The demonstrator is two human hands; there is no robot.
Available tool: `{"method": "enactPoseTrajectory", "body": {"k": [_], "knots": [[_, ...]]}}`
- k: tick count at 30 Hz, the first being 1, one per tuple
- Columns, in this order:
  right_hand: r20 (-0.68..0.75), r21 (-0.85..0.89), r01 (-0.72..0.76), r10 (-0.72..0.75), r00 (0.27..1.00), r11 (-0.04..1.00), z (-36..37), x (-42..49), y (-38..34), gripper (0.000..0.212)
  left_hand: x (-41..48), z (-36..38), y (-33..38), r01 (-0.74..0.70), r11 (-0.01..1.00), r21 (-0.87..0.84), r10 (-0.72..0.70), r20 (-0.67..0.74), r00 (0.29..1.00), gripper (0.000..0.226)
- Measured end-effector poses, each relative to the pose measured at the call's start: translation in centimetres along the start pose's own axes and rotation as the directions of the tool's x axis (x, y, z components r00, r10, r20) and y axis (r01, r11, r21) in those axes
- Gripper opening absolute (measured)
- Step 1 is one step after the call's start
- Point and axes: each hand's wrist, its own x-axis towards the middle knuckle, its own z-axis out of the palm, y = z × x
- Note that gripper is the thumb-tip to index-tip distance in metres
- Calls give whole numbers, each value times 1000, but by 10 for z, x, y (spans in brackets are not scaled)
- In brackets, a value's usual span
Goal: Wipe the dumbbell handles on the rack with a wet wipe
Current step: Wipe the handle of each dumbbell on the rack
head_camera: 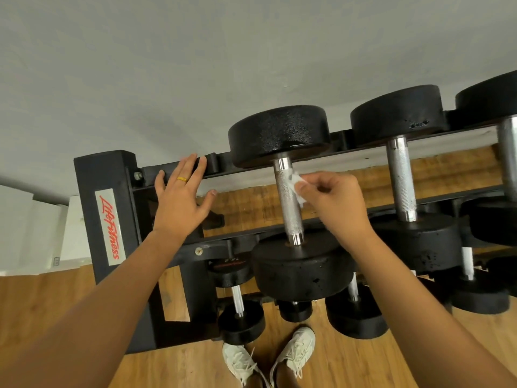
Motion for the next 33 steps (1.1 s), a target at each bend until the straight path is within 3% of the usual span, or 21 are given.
{"method": "enactPoseTrajectory", "body": {"k": [2,7,11,13,16,19,21,24,25,27,29,30,31,33], "knots": [[16,-42,4,-3,1000,999,-2,-4,-1,10,0,1,-1,-1,1000,-1,1,-5,1000,66],[-125,-10,-19,17,992,1000,12,16,-21,14,1,0,-2,-6,1000,-13,7,21,1000,67],[-93,-211,52,-73,993,976,4,-18,-29,16,1,-6,-4,-23,999,-35,25,67,997,69],[-234,-204,119,-167,958,972,-3,-31,-42,19,1,-8,-5,-28,999,-40,31,71,997,70],[-472,-175,267,-318,822,948,-6,-20,-63,17,1,-8,-6,-29,999,-41,32,77,997,70],[-365,-401,339,-488,793,851,10,-7,-70,16,0,-7,-7,-27,998,-49,31,74,997,70],[-249,-533,453,-644,723,715,20,-4,-63,15,0,-7,-6,-22,999,-46,25,66,997,69],[-122,-562,595,-769,628,575,9,3,-54,15,0,-8,-3,-7,998,-54,10,62,998,68],[-120,-560,595,-767,630,576,1,6,-52,16,0,-8,-3,-3,998,-58,6,58,998,68],[-215,-509,480,-646,733,714,-14,8,-44,17,0,-8,-1,8,999,-50,-6,54,999,67],[-338,-319,237,-344,876,918,-25,12,-30,21,0,-10,1,27,999,-43,-24,61,998,68],[-354,-187,133,-193,915,973,-28,14,-23,23,0,-10,2,34,999,-43,-31,64,997,67],[-341,-56,68,-84,936,996,-30,16,-19,23,-1,-11,3,37,998,-42,-34,67,997,67],[-329,72,93,-65,942,993,-30,20,-25,22,-1,-12,4,38,999,-35,-35,70,997,67]]}}
